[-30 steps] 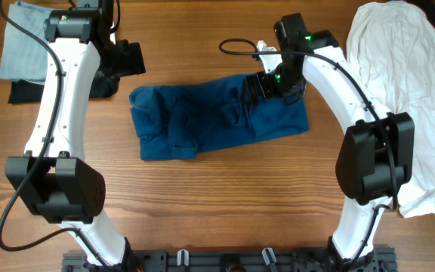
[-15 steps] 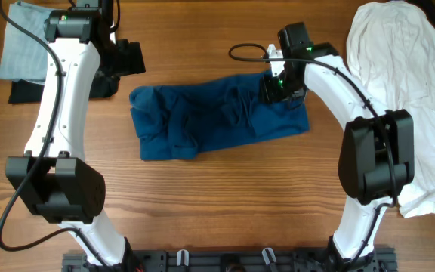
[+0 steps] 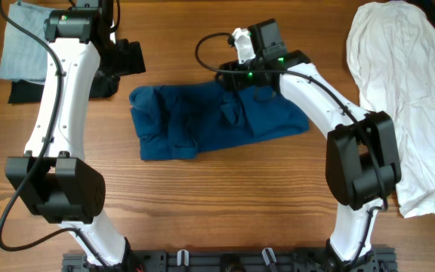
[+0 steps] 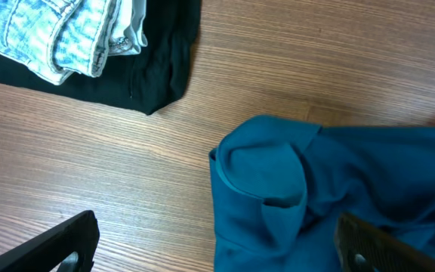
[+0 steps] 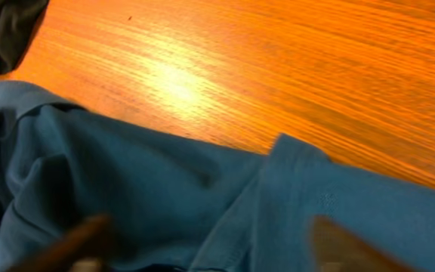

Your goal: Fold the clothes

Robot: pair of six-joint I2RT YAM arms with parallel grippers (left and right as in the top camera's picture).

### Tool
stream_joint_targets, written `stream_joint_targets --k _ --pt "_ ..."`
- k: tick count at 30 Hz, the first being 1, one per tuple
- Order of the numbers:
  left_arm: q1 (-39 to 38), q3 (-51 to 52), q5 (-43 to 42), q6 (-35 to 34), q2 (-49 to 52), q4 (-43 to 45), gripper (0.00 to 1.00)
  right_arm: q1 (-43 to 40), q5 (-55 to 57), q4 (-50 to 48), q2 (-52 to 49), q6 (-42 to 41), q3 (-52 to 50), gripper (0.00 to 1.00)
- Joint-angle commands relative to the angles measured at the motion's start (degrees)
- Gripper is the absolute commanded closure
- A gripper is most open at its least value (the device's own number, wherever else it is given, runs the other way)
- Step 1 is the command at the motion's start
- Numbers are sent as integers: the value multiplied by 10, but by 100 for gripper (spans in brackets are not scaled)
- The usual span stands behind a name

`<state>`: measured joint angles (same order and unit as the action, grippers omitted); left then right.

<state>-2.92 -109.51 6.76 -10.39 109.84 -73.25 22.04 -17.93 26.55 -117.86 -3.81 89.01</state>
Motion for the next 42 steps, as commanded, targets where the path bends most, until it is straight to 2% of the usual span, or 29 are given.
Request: stream_joint_targets --k 1,6,8,12,18,21,24,27,29,31,32,33,34,35,36,37,42 --pt "3 -4 -17 -7 -2 0 0 -10 14 17 15 -9 0 0" --pt "3 70 -69 16 0 10 0 -70 19 117 76 2 14 0" --pt "3 132 -121 67 0 38 0 -96 18 146 94 12 14 1" --pt "3 226 -283 231 0 78 0 -122 19 179 97 26 14 0" --pt "0 347 -289 238 0 205 1 -122 19 177 97 28 14 0" --pt "-6 363 -372 278 1 235 1 -122 19 176 97 27 14 0" --pt "-21 363 -383 280 3 260 1 -122 19 178 97 27 14 1" --pt "-40 363 -382 276 17 280 15 -122 19 179 97 27 14 0" --pt "-47 363 -363 229 39 305 34 -122 19 179 97 27 14 0" --pt "-45 363 -298 159 47 318 71 -122 19 179 97 27 14 0" --pt "-40 363 -252 115 45 319 96 -122 19 179 97 27 14 1" --pt "-35 363 -242 97 42 318 96 -122 19 179 96 27 14 0" --pt "-27 362 -242 90 34 313 96 -122 19 179 96 24 14 4" --pt "-16 356 -242 83 21 300 96 -122 18 179 94 21 12 24" --pt "-5 346 -242 82 4 282 96 -122 16 179 94 17 4 73" --pt "8 332 -242 82 -20 262 96 -122 15 178 93 -1 -6 93" --pt "34 289 -242 82 -93 202 96 -122 -71 144 51 0 -74 96"
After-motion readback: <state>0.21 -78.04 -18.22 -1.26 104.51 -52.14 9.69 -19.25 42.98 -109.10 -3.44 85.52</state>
